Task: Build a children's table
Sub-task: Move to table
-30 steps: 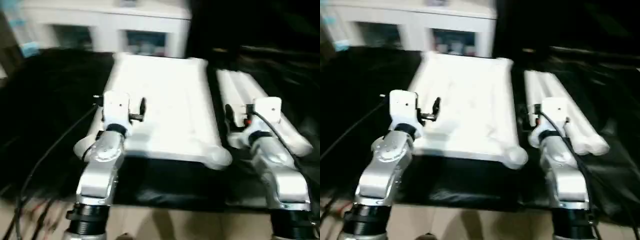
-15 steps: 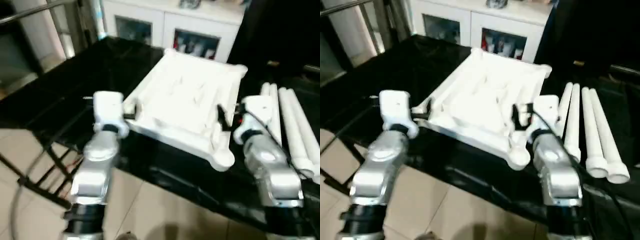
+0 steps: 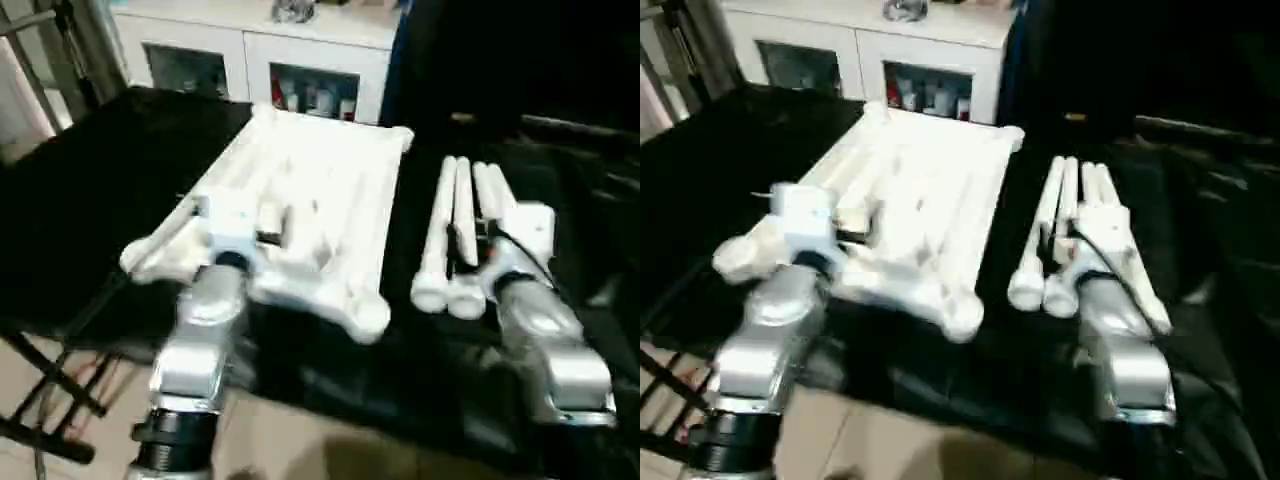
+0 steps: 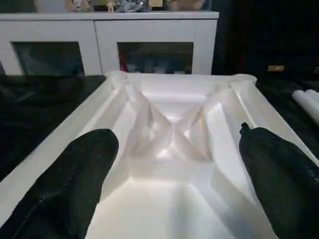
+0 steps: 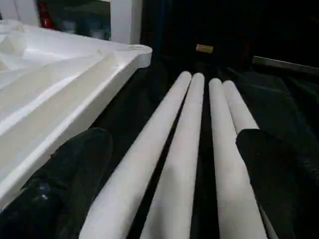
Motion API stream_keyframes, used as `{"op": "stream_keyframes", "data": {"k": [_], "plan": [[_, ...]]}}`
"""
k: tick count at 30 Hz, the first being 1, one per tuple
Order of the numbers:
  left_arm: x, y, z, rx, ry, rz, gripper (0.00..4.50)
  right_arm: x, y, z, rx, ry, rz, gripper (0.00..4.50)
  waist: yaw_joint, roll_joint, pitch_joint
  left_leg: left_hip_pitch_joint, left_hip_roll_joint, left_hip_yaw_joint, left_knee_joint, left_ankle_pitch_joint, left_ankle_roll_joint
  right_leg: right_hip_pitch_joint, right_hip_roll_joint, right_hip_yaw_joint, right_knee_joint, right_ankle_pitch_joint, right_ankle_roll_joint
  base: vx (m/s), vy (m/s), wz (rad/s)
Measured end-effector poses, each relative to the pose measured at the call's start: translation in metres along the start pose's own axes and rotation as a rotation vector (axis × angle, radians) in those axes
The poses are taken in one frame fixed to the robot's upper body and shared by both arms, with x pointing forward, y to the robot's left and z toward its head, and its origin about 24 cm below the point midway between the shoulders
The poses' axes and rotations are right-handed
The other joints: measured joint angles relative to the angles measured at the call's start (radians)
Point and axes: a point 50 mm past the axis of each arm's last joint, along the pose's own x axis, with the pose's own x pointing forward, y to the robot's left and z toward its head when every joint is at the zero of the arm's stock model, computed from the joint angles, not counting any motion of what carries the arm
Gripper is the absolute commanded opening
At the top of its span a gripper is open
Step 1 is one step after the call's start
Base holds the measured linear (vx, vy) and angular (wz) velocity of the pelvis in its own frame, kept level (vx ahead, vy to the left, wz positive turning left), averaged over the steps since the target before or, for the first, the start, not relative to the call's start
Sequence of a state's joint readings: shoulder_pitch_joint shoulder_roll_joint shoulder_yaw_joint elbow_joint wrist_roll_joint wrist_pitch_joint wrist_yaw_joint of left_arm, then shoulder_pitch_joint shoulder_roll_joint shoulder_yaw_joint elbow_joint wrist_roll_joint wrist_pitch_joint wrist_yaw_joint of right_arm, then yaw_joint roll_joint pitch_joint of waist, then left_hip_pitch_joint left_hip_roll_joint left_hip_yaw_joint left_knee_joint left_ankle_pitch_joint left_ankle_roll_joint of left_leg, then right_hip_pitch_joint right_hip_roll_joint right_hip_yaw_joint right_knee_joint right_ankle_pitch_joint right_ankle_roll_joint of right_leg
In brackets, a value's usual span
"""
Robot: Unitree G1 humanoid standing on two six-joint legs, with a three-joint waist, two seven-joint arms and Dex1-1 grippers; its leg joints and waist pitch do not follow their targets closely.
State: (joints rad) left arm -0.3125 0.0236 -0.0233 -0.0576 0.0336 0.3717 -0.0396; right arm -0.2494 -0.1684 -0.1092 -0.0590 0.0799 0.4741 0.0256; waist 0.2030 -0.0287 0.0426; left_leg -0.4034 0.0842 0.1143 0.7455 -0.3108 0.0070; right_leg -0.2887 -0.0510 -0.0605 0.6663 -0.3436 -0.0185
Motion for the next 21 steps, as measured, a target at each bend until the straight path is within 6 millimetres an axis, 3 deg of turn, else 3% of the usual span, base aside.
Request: {"op": "stream_keyframes", "data": {"k": [1,2,3,4,5,6,7,8,9,10,12,14,18,21], "plan": [[0.0,0.003,0.001,0.005,-0.002,0.008,4.47,0.0,0.001,0.001,0.0,-0.004,0.005,4.5,0.001,0.024,-0.007,-0.02,0.008,-0.004,-0.063,0.041,0.005,0.021,0.023,-0.018,-0.021,-0.002,-0.003,0.225,-0.029,-0.05],[0.0,0.005,0.003,0.011,-0.01,0.012,4.47,0.001,0.003,0.004,-0.003,-0.015,0.015,4.5,-0.001,0.067,-0.015,-0.023,0.029,-0.015,-0.136,0.136,0.022,0.052,0.057,-0.048,-0.038,-0.01,-0.003,0.234,0.042,-0.13],[-0.001,0.009,0.002,0.028,-0.01,0.016,4.47,0.003,0.009,0.006,0.002,-0.02,0.035,4.5,-0.003,0.068,-0.014,-0.022,0.037,-0.033,-0.112,0.132,0.012,0.046,0.057,-0.056,-0.01,-0.023,0.008,0.234,0.042,-0.13],[-0.001,0.016,0.0,0.058,-0.001,0.025,4.47,0.004,0.019,0.011,-0.003,-0.042,0.085,4.5,-0.015,0.059,-0.014,-0.022,0.028,-0.042,-0.1,0.12,0.012,0.015,0.042,-0.053,0.061,-0.025,0.021,0.245,0.03,-0.22],[-0.002,0.022,-0.002,0.095,0.01,0.009,4.47,0.003,0.023,0.015,-0.015,-0.066,0.122,4.5,-0.023,0.057,-0.014,-0.021,0.02,-0.056,-0.094,0.115,0.009,-0.027,0.036,-0.023,0.103,-0.012,0.049,0.139,0.027,-0.2],[-0.004,0.024,0.0,0.122,0.005,-0.031,4.47,0.003,0.022,0.018,-0.025,-0.076,0.159,4.5,-0.023,0.047,-0.015,-0.021,0.007,-0.065,-0.092,0.116,0.008,-0.059,0.024,0.009,0.088,0.018,0.094,0.139,0.027,-0.2],[-0.005,0.022,0.0,0.152,0.001,-0.096,4.47,0.002,0.02,0.02,-0.043,-0.084,0.213,4.5,-0.027,0.035,-0.015,-0.02,-0.007,-0.072,-0.089,0.114,0.005,-0.087,0.004,0.04,0.055,0.045,0.118,-0.071,0.079,-0.22],[-0.008,0.021,0.0,0.179,0.008,-0.175,4.47,0.0,0.019,0.024,-0.068,-0.098,0.268,4.5,-0.039,0.018,-0.014,-0.02,-0.027,-0.082,-0.088,0.111,0.0,-0.119,-0.022,0.078,0.01,0.078,0.108,-0.172,0.06,-0.17],[-0.01,0.019,-0.001,0.182,0.013,-0.217,4.47,-0.002,0.016,0.027,-0.082,-0.106,0.293,4.5,-0.048,0.015,-0.013,-0.02,-0.033,-0.085,-0.081,0.11,-0.002,-0.135,-0.038,0.088,0.005,0.11,0.093,-0.172,0.06,-0.17],[-0.011,0.015,-0.001,0.193,0.017,-0.275,4.47,-0.004,0.015,0.028,-0.095,-0.107,0.331,4.5,-0.055,0.013,-0.012,-0.023,-0.03,-0.073,-0.081,0.106,-0.007,-0.136,-0.046,0.084,0.003,0.12,0.093,-0.117,0.0,0.04],[-0.016,0.007,0.0,0.235,0.014,-0.428,4.47,-0.008,0.011,0.028,-0.162,-0.09,0.435,4.5,-0.062,0.013,-0.007,-0.016,0.002,-0.045,-0.113,0.111,-0.03,-0.135,-0.04,0.065,-0.019,0.135,0.073,-0.067,-0.052,0.07],[-0.022,0.017,0.002,0.333,0.009,-0.532,4.47,-0.015,0.013,0.034,-0.252,-0.089,0.576,4.5,-0.063,0.017,-0.004,-0.009,0.028,-0.025,-0.125,0.116,-0.044,-0.126,-0.039,0.042,-0.041,0.15,0.065,-0.08,-0.049,-0.06],[-0.029,0.027,0.007,0.362,0.007,-0.665,4.47,-0.024,0.016,0.042,-0.351,-0.103,0.725,4.5,-0.062,0.021,0.002,0.01,0.05,0.002,-0.127,0.117,-0.047,-0.109,-0.041,0.035,-0.044,0.152,0.061,-0.08,-0.027,0.01],[-0.043,0.026,0.007,0.332,0.063,-0.866,4.2,-0.029,0.016,0.04,-0.432,-0.07,0.83,4.5,-0.059,0.026,0.006,0.011,0.054,0.004,-0.127,0.117,-0.047,-0.107,-0.042,0.031,-0.05,0.152,0.061,-0.075,0.003,-0.01]]}}
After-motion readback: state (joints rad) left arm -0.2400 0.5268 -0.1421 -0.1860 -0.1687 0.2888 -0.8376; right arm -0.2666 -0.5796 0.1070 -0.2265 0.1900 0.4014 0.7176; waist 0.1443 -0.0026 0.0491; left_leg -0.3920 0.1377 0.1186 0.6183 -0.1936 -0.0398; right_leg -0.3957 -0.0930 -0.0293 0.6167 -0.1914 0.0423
